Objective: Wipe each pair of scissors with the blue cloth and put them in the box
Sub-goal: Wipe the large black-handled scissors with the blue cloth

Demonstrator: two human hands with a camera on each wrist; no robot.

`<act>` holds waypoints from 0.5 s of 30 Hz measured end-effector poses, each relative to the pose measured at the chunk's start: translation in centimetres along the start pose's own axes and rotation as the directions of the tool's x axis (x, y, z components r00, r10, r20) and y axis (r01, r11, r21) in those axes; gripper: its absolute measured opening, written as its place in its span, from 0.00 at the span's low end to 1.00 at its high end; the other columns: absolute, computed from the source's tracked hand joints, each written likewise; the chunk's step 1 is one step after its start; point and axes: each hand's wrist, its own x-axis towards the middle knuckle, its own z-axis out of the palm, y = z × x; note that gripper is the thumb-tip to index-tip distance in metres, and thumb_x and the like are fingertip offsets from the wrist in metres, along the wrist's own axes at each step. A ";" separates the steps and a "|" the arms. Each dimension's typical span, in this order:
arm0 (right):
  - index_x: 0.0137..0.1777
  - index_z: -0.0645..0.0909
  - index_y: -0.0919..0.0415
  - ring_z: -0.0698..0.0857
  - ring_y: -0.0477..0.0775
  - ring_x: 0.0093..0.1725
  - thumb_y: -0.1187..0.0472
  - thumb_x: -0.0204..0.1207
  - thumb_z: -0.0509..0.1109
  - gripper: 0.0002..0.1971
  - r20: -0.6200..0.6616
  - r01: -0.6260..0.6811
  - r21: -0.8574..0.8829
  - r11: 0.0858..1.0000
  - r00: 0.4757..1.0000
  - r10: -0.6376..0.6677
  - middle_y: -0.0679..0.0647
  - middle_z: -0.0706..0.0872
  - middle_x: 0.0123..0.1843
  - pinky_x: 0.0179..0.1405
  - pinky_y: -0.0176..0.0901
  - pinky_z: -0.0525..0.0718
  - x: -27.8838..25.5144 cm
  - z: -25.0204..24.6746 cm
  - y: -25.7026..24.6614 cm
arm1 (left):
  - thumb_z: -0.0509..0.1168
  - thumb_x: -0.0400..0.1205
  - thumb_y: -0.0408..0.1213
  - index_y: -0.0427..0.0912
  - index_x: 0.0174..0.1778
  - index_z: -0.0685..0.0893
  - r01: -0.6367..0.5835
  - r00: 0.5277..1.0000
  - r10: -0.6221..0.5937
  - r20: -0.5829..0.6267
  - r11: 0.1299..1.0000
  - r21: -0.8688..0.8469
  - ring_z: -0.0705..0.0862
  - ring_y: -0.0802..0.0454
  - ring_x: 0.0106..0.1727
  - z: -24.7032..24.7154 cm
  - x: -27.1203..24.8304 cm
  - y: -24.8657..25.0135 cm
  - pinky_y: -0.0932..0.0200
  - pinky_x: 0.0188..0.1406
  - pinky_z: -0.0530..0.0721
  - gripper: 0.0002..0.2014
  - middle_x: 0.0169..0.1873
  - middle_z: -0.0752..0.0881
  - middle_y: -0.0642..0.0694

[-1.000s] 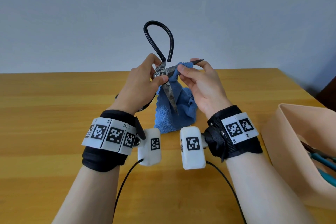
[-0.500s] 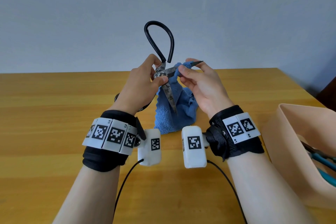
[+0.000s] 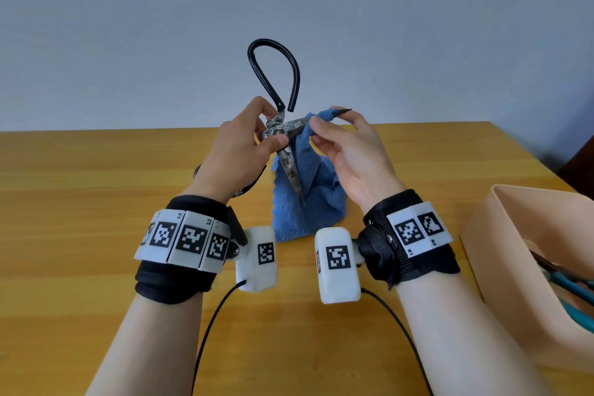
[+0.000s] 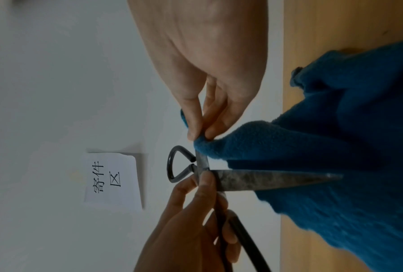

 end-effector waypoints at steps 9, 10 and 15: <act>0.61 0.76 0.65 0.90 0.55 0.45 0.77 0.73 0.75 0.20 -0.026 0.057 0.034 0.998 0.998 -0.056 0.62 0.90 0.44 0.49 0.40 0.89 0.0 -0.3 -0.9 | 0.69 0.85 0.43 0.49 0.59 0.75 -0.007 1.000 0.007 -0.007 1.000 -0.008 0.79 0.53 0.37 0.5 0.1 0.3 0.61 0.35 0.72 0.12 0.43 0.84 0.45; 0.62 0.76 0.65 0.90 0.54 0.45 0.76 0.73 0.75 0.20 0.001 0.036 0.012 0.999 0.999 -0.036 0.62 0.90 0.45 0.48 0.39 0.88 -0.1 -0.2 -0.8 | 0.69 0.85 0.42 0.49 0.59 0.74 -0.012 1.000 0.012 -0.007 1.000 0.001 0.78 0.54 0.36 0.6 0.1 0.3 0.62 0.34 0.71 0.11 0.43 0.84 0.45; 0.63 0.77 0.65 0.90 0.54 0.43 0.76 0.72 0.77 0.21 0.029 0.000 -0.087 0.996 1.000 0.003 0.58 0.90 0.41 0.47 0.38 0.87 -0.2 -0.2 -0.4 | 0.69 0.85 0.42 0.52 0.57 0.73 -0.019 1.000 0.019 0.015 1.000 0.014 0.79 0.54 0.35 0.5 0.1 0.1 0.60 0.34 0.73 0.10 0.42 0.84 0.46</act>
